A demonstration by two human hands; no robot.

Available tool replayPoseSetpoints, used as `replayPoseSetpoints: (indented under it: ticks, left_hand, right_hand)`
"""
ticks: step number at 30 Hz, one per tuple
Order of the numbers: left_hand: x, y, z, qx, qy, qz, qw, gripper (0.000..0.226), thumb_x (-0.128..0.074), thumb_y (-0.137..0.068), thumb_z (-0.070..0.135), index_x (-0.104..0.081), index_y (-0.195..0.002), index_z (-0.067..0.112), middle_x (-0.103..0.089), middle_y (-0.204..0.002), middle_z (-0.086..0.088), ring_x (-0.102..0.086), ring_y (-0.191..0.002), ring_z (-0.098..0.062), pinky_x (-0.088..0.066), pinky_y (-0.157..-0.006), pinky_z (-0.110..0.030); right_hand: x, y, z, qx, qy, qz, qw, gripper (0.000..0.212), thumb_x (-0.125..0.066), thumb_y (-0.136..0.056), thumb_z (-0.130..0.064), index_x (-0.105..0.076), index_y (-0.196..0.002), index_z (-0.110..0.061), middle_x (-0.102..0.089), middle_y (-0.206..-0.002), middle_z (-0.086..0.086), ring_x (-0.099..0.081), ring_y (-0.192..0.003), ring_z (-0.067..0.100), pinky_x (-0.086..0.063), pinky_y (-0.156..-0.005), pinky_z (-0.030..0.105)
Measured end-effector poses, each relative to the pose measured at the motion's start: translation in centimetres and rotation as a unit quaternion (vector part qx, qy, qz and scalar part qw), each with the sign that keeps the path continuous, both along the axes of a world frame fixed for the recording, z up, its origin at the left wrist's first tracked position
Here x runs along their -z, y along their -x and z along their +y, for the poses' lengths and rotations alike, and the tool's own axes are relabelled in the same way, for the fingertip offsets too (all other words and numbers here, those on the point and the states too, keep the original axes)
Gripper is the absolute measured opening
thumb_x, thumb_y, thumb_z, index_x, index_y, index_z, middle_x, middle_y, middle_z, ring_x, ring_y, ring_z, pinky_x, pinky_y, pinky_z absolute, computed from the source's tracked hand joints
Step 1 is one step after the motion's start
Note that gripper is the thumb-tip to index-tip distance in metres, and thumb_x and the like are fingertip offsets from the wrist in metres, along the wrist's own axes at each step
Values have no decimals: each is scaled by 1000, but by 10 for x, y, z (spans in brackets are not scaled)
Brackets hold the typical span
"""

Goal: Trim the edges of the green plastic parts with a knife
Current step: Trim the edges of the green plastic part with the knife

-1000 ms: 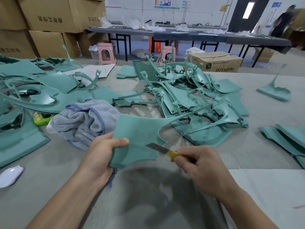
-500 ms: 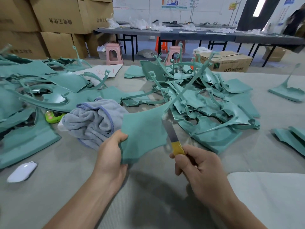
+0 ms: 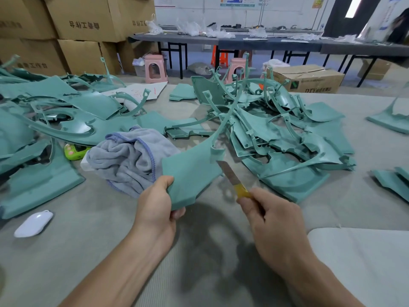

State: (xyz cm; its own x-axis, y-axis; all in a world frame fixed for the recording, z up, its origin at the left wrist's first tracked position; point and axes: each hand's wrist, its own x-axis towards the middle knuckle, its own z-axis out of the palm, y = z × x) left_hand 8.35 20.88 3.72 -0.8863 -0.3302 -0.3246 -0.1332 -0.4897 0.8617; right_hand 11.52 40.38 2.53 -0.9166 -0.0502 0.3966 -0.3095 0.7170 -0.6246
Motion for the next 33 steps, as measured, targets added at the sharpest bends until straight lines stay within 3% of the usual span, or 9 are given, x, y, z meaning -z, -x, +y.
replayPoseSetpoints:
  ticks: [3,8,12,15,19,22,24,28,33]
  left_hand:
    - [0,-1,0,14,-17,2,1000,16,-48,-98,11,-54,-84,10,-53,-57,-3,-36,-36,-11,-18,-33,-18]
    - [1,-1,1,19,-8,1,1000,17,-48,-98,10,-55,-83,9,-53,-53,0,-35,-35,-10,-19,-33,-18]
    - [3,-1,1,17,2,7,1000,14,-48,-97,11,-57,-87,6,-55,-55,-2,-40,-36,-11,-21,-32,-18]
    - [3,-1,2,15,28,7,999,11,-50,-95,10,-58,-90,5,-54,-60,-5,-42,-39,-12,-22,-33,-18]
    - [3,-2,4,10,81,36,996,13,-51,-96,9,-62,-93,13,-62,-74,-5,-55,-51,-11,-32,-42,-22]
    - [1,-6,11,64,45,101,992,18,-50,-101,8,-65,-109,12,-77,-95,-1,-70,-74,-13,-51,-52,-25]
    - [2,-6,12,115,38,111,986,19,-54,-98,5,-66,-112,12,-78,-102,-5,-71,-78,-16,-53,-55,-25]
    - [9,-9,9,228,104,91,964,21,-73,-81,2,-72,-101,9,-77,-97,-11,-72,-72,-18,-54,-51,-25]
    - [11,-12,7,317,118,198,920,51,-86,-66,17,-74,-115,15,-75,-111,-14,-73,-96,-28,-59,-74,-33]
  right_hand:
    - [3,-9,-13,-77,-23,-51,995,20,-60,-99,-37,-53,-80,-35,-54,-62,-12,-49,-63,9,-33,-55,22]
    - [1,4,-4,35,26,11,999,31,-60,-98,-33,-48,-70,-26,-47,-56,-7,-43,-57,16,-39,-58,40]
    - [1,-6,-13,-116,-24,-70,991,25,-58,-98,-38,-51,-75,-45,-53,-63,-20,-49,-64,9,-37,-59,21]
    - [7,7,-7,4,-27,-38,999,32,-61,-99,-34,-47,-71,-27,-49,-55,-8,-47,-60,18,-32,-55,33]
    - [6,14,3,25,195,-46,980,23,-63,-100,-24,-69,-77,-22,-58,-59,-8,-47,-56,12,-40,-57,34]
    - [0,13,-4,-106,406,-144,896,15,-71,-86,-28,-81,-80,-19,-77,-99,-7,-69,-87,5,-54,-70,22]
    - [-2,16,-5,-149,492,-190,836,21,-73,-77,-31,-82,-78,-12,-75,-118,-1,-69,-111,7,-59,-83,29]
    - [-5,20,2,-116,553,-213,797,24,-72,-73,-29,-83,-80,-9,-78,-100,6,-73,-94,12,-60,-84,30]
    - [-4,22,12,-98,552,-225,797,28,-75,-70,-31,-83,-84,-8,-74,-84,6,-69,-80,12,-59,-75,21]
